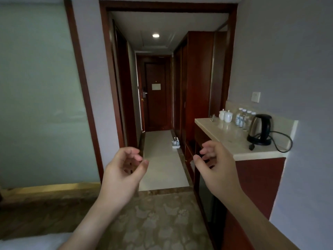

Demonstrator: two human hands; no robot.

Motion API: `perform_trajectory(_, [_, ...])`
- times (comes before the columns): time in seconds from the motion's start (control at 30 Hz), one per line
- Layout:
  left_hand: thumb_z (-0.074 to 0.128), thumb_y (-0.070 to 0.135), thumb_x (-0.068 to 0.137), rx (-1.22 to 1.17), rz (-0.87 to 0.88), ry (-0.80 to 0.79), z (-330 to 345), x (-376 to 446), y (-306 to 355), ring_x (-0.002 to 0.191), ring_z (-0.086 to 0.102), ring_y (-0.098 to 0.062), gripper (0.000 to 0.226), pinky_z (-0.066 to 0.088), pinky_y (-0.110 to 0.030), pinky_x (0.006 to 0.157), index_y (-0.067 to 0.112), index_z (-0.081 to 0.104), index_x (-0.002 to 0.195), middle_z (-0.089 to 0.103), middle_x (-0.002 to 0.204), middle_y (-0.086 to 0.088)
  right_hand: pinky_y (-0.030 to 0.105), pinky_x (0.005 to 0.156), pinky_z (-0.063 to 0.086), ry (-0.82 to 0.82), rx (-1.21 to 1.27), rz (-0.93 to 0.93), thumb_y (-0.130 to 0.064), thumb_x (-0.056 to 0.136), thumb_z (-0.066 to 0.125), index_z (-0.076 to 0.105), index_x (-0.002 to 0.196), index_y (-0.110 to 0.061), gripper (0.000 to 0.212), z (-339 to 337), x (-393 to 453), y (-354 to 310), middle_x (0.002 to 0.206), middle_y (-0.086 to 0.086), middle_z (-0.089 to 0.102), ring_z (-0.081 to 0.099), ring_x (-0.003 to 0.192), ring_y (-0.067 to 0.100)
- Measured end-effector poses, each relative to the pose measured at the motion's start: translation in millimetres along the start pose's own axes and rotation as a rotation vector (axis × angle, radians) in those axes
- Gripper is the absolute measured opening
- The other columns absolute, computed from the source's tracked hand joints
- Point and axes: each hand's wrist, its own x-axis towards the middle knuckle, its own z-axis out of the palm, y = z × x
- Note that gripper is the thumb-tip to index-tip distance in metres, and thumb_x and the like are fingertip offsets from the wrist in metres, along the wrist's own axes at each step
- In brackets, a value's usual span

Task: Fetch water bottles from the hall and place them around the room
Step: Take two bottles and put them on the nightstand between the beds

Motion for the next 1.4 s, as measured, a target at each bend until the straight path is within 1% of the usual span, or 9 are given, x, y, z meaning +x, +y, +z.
perform_trajectory(0.17, [0.072, 0.023, 0.084, 0.033, -0.013, 0.011, 43, 107, -49, 0.081, 0.062, -0.006, 0.017, 0.049, -0.022, 0.069, 0.029, 0.061, 0.095, 0.066, 0.091, 0.014, 0.028, 0.071, 0.055, -0.044, 0.040, 0.011, -0.023, 0.081, 0.073, 0.056, 0.107, -0.029, 0.031, 59, 104, 65, 0.092, -0.010, 0.062, 0.062, 0.085, 0.005])
perform_trajectory(0.53, [0.073, 0.013, 0.083, -0.028, -0.024, -0.037, 125, 316, -209, 0.081, 0.064, -0.004, 0.018, 0.052, -0.013, 0.069, 0.025, 0.064, 0.093, 0.067, 0.090, 0.010, 0.019, 0.068, 0.052, -0.076, -0.044, 0.046, -0.023, 0.082, 0.073, 0.056, 0.105, -0.030, 0.029, 209, 280, 208, 0.093, -0.012, 0.063, 0.061, 0.085, 0.001])
perform_trajectory(0.6, [0.074, 0.014, 0.082, -0.055, -0.017, -0.050, 137, 362, -242, 0.079, 0.064, -0.008, 0.018, 0.052, -0.018, 0.068, 0.025, 0.065, 0.092, 0.068, 0.087, 0.007, 0.019, 0.064, 0.052, -0.075, -0.061, 0.036, -0.023, 0.083, 0.073, 0.054, 0.101, -0.036, 0.029, 242, 315, 231, 0.091, -0.013, 0.062, 0.061, 0.081, 0.002])
perform_trajectory(0.67, [0.077, 0.020, 0.080, -0.094, -0.026, -0.065, 151, 414, -273, 0.080, 0.065, -0.012, 0.018, 0.054, -0.029, 0.073, 0.028, 0.065, 0.092, 0.068, 0.085, 0.004, 0.023, 0.066, 0.053, -0.065, -0.092, 0.014, -0.023, 0.083, 0.072, 0.050, 0.098, -0.042, 0.032, 274, 355, 252, 0.088, -0.011, 0.061, 0.060, 0.080, 0.005])
perform_trajectory(0.77, [0.073, 0.041, 0.072, -0.137, -0.017, -0.087, 173, 492, -312, 0.083, 0.065, -0.013, 0.025, 0.054, -0.037, 0.077, 0.030, 0.065, 0.092, 0.068, 0.087, 0.006, 0.023, 0.066, 0.054, -0.043, -0.137, 0.027, -0.028, 0.083, 0.070, 0.054, 0.104, -0.036, 0.028, 316, 420, 283, 0.088, -0.013, 0.061, 0.059, 0.084, 0.002])
perform_trajectory(0.9, [0.075, 0.027, 0.080, -0.125, -0.033, -0.144, 217, 578, -361, 0.085, 0.065, -0.013, 0.017, 0.056, -0.043, 0.081, 0.030, 0.064, 0.093, 0.067, 0.088, 0.011, 0.019, 0.066, 0.051, 0.015, -0.142, 0.063, -0.031, 0.081, 0.070, 0.055, 0.104, -0.032, 0.027, 353, 494, 331, 0.088, -0.013, 0.061, 0.059, 0.085, 0.002])
perform_trajectory(1.03, [0.074, 0.019, 0.081, -0.097, -0.018, -0.188, 269, 652, -413, 0.083, 0.064, -0.009, 0.018, 0.056, -0.037, 0.077, 0.028, 0.064, 0.093, 0.066, 0.089, 0.013, 0.019, 0.065, 0.050, 0.038, -0.154, 0.106, -0.029, 0.083, 0.070, 0.055, 0.104, -0.033, 0.027, 384, 557, 397, 0.088, -0.014, 0.061, 0.059, 0.084, 0.002])
perform_trajectory(1.2, [0.073, 0.021, 0.082, -0.044, -0.015, -0.190, 352, 743, -483, 0.085, 0.063, -0.005, 0.017, 0.055, -0.027, 0.071, 0.027, 0.064, 0.095, 0.065, 0.090, 0.018, 0.023, 0.067, 0.053, 0.024, -0.139, 0.122, -0.028, 0.082, 0.072, 0.054, 0.107, -0.032, 0.031, 427, 644, 505, 0.091, -0.013, 0.061, 0.059, 0.085, 0.003])
perform_trajectory(1.4, [0.072, 0.021, 0.082, 0.010, -0.029, -0.168, 452, 864, -545, 0.084, 0.063, -0.002, 0.017, 0.054, -0.027, 0.072, 0.028, 0.064, 0.095, 0.067, 0.086, 0.013, 0.014, 0.071, 0.050, 0.034, -0.122, 0.134, -0.027, 0.081, 0.073, 0.053, 0.109, -0.031, 0.035, 466, 767, 634, 0.092, -0.016, 0.059, 0.057, 0.089, -0.002])
